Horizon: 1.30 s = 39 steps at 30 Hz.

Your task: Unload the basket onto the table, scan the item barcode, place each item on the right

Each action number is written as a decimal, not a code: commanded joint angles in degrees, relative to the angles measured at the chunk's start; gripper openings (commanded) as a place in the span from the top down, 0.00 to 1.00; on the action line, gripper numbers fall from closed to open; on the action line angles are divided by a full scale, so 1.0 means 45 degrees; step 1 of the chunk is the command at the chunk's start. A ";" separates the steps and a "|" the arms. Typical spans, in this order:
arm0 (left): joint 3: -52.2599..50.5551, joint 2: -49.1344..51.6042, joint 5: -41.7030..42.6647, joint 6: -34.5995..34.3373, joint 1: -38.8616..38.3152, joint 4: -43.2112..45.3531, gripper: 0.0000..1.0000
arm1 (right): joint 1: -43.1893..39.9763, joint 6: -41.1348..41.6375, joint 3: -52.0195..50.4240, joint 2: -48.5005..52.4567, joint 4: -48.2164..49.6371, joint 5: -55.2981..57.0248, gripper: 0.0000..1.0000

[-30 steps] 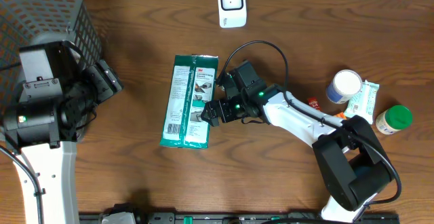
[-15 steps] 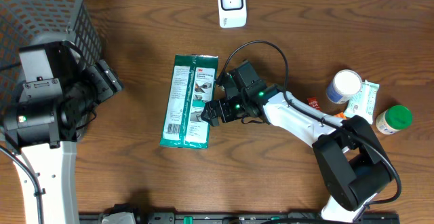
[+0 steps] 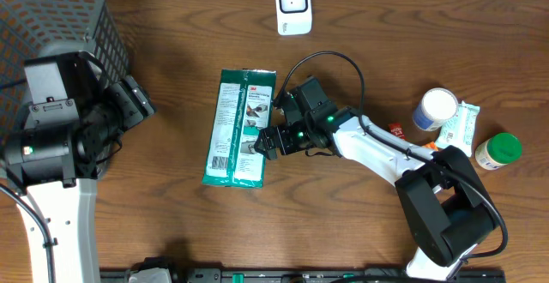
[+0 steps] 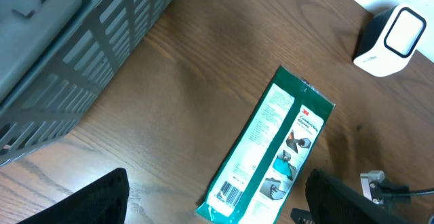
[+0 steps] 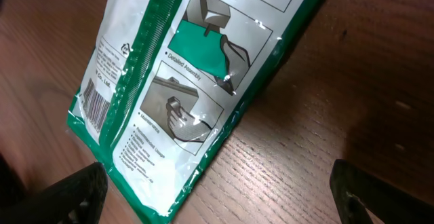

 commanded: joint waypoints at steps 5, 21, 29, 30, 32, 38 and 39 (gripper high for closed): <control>0.0034 0.0005 -0.0078 0.0170 0.0058 -0.0034 0.19 | -0.0311 0.1025 -0.0039 0.0034 -0.0015 -0.1127 0.01; 0.0034 -0.0015 0.0646 0.0068 0.0058 0.4012 0.19 | -0.1724 0.1020 -0.0039 0.0034 -0.0253 -0.2817 0.01; -0.0495 0.0505 0.2079 0.0175 -0.0510 0.1511 0.45 | -0.1719 0.0976 -0.0039 0.0034 -0.0238 -0.2783 0.01; -0.0719 0.0646 0.2079 0.0175 -0.0690 0.1370 0.53 | -0.1715 0.0981 -0.0039 0.0034 -0.0228 -0.2696 0.01; -0.1127 0.1001 0.2079 0.0170 -0.1083 0.1263 0.55 | -0.1715 0.0981 -0.0039 0.0034 -0.0204 -0.2662 0.01; -0.1379 0.2171 0.2195 0.0199 -0.1438 0.1243 0.90 | -0.1719 0.0981 -0.0039 0.0034 -0.0253 -0.2671 0.01; -0.1384 0.2346 0.2118 0.0457 -0.1501 0.1409 0.92 | -0.1719 0.0986 -0.0039 0.0034 -0.0248 -0.2676 0.01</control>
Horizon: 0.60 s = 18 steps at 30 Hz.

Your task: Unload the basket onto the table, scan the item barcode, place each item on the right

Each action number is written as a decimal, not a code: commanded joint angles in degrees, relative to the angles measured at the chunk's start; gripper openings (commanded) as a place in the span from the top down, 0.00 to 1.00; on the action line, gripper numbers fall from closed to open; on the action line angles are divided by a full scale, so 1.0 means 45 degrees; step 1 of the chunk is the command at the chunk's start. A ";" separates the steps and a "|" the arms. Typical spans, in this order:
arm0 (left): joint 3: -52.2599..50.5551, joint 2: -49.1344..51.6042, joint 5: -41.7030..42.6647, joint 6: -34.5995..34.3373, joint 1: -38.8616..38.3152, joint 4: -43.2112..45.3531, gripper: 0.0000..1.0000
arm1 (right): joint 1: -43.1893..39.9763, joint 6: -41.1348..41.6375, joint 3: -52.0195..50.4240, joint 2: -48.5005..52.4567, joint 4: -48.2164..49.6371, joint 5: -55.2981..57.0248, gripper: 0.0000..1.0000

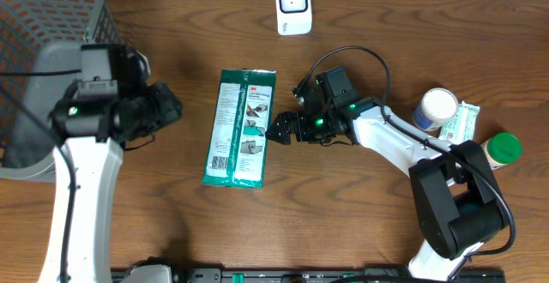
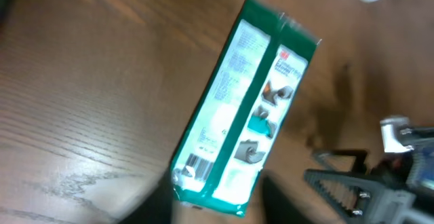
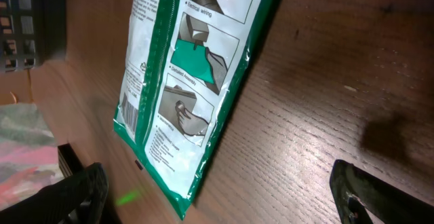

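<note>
A green and white packet (image 1: 240, 129) lies flat on the wooden table, its long side running front to back. Its barcode (image 2: 200, 161) faces up at the near left corner. The white scanner (image 1: 292, 6) stands upright at the table's back edge. My right gripper (image 1: 279, 131) is open just right of the packet, low over the wood; in the right wrist view the packet (image 3: 196, 75) lies ahead of the open right gripper (image 3: 224, 207). My left gripper (image 1: 167, 110) hovers left of the packet; the left wrist view is blurred, with the open left gripper (image 2: 217, 210) above the packet's near end.
A grey mesh basket (image 1: 51, 17) fills the back left corner. At the right edge stand a white-lidded jar (image 1: 437, 107), a small white and green box (image 1: 459, 124) and a green-capped bottle (image 1: 499, 150). My right gripper (image 2: 352, 183) shows in the left wrist view.
My left arm has moved right, from beside the basket to close by the packet. The right gripper has drawn back a little to the right, off the packet's edge. The packet has not moved.
</note>
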 commanded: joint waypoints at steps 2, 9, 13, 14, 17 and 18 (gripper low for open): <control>0.0078 0.0797 -0.0155 0.0855 -0.0316 0.0515 0.92 | 0.0034 0.0058 -0.0034 0.0034 0.0019 -0.0087 0.01; 0.0078 0.3327 -0.0141 0.1530 -0.0787 0.0588 0.93 | 0.0049 0.0058 -0.0034 0.0034 0.0029 -0.0092 0.01; 0.0078 0.4512 -0.0141 0.1763 -0.0787 0.0704 0.92 | 0.0049 0.0112 -0.0034 0.0034 0.0019 -0.0092 0.01; 0.0078 0.4716 -0.0141 0.1812 -0.0787 0.0767 0.93 | 0.0049 0.0117 -0.0034 0.0034 0.0019 -0.0092 0.01; 0.0078 0.5430 -0.0136 0.1817 -0.0787 0.0933 0.93 | 0.0063 0.0209 -0.0034 0.0039 0.0024 -0.0083 0.01; 0.0078 0.5663 -0.0136 0.1817 -0.0787 0.0942 0.92 | 0.0068 0.0209 -0.0034 0.0039 0.0029 -0.0078 0.01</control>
